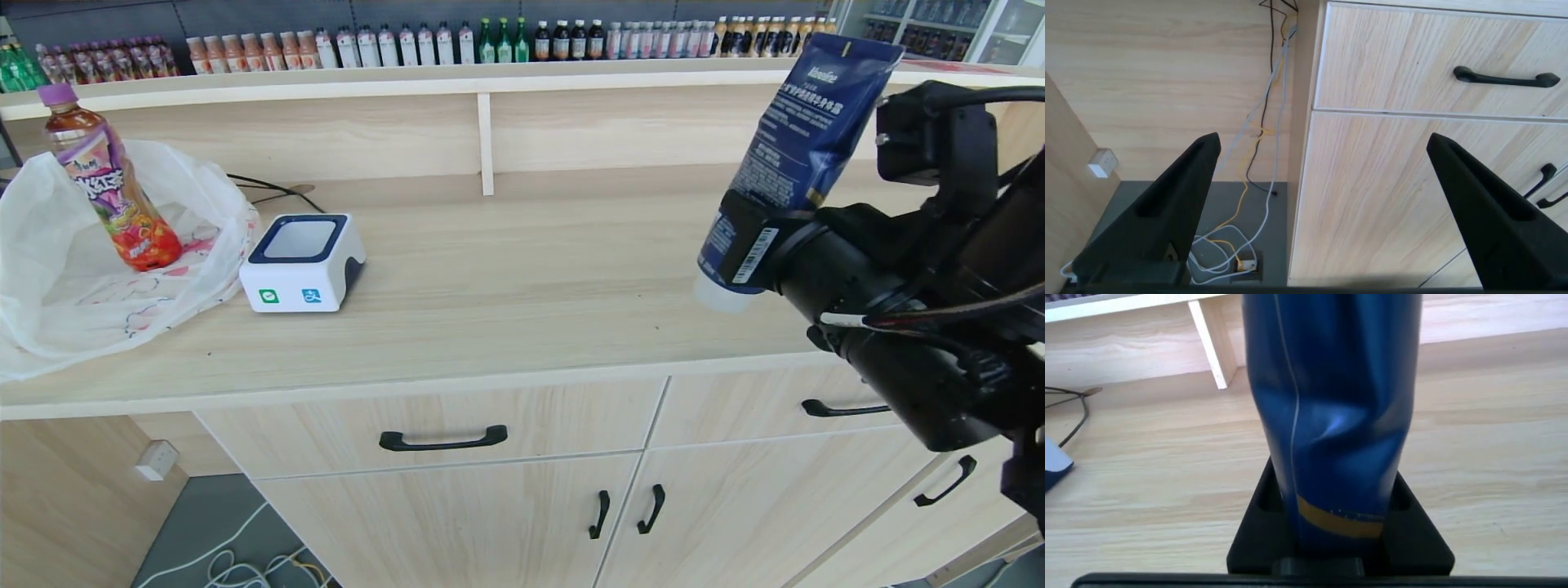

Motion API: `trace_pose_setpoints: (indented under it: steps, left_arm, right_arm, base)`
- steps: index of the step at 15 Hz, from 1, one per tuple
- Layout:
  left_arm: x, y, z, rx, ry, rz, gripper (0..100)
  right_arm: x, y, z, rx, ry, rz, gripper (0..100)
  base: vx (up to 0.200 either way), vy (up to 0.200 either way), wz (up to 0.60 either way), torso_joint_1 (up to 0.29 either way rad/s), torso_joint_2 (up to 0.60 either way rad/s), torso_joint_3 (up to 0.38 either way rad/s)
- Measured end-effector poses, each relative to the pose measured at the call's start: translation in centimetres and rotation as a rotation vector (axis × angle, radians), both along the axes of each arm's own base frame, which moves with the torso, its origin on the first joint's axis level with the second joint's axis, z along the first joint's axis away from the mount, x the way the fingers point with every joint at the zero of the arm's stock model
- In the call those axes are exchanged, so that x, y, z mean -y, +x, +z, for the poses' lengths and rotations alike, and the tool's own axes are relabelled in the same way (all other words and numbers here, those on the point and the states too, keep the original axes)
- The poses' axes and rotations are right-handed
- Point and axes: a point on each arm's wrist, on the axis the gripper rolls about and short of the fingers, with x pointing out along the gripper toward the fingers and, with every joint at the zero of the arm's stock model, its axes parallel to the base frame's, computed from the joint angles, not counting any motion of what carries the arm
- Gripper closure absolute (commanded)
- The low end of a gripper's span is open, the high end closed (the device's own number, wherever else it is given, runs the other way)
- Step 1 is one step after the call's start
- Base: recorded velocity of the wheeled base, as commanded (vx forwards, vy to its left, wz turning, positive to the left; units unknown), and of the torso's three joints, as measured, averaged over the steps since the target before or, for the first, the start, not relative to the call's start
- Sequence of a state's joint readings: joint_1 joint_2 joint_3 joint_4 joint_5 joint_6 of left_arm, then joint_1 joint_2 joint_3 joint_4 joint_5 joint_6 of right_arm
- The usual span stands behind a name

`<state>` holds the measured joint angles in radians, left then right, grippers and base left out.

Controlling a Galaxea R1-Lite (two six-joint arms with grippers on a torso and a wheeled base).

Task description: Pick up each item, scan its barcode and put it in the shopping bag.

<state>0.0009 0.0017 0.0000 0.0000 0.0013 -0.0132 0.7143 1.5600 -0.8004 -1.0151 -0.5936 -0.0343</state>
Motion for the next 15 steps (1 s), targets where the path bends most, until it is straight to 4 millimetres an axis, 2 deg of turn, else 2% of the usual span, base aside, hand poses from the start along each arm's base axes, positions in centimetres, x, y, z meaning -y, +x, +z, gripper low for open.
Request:
trace_pose_setpoints:
  steps: [5, 8, 13, 15]
  left_arm:
    - [0.0, 0.0, 0.0, 0.000, 0.000, 0.000, 0]
    - [0.0, 0.0, 0.0, 0.000, 0.000, 0.000, 0]
    - [0.0, 0.0, 0.0, 0.000, 0.000, 0.001, 0]
    - [0.0, 0.0, 0.0, 0.000, 0.000, 0.000, 0]
  right_arm:
    - [1.2, -2.3, 0.8, 0.048, 0.054, 0.121, 100]
    - [2.0, -3.3, 0.4, 0.040, 0.104, 0.256, 100]
    - [2.5, -4.1, 0.1, 0.011, 0.202, 0.554, 100]
    - [2.4, -4.4, 0.5, 0.053, 0.221, 0.712, 100]
  base:
    - [0.000, 0.000, 0.00, 0.000, 0.00, 0.000]
    - [0.000, 0.000, 0.00, 0.000, 0.00, 0.000]
    - [0.000, 0.000, 0.00, 0.000, 0.00, 0.000]
    - [0.000, 0.000, 0.00, 0.000, 0.00, 0.000]
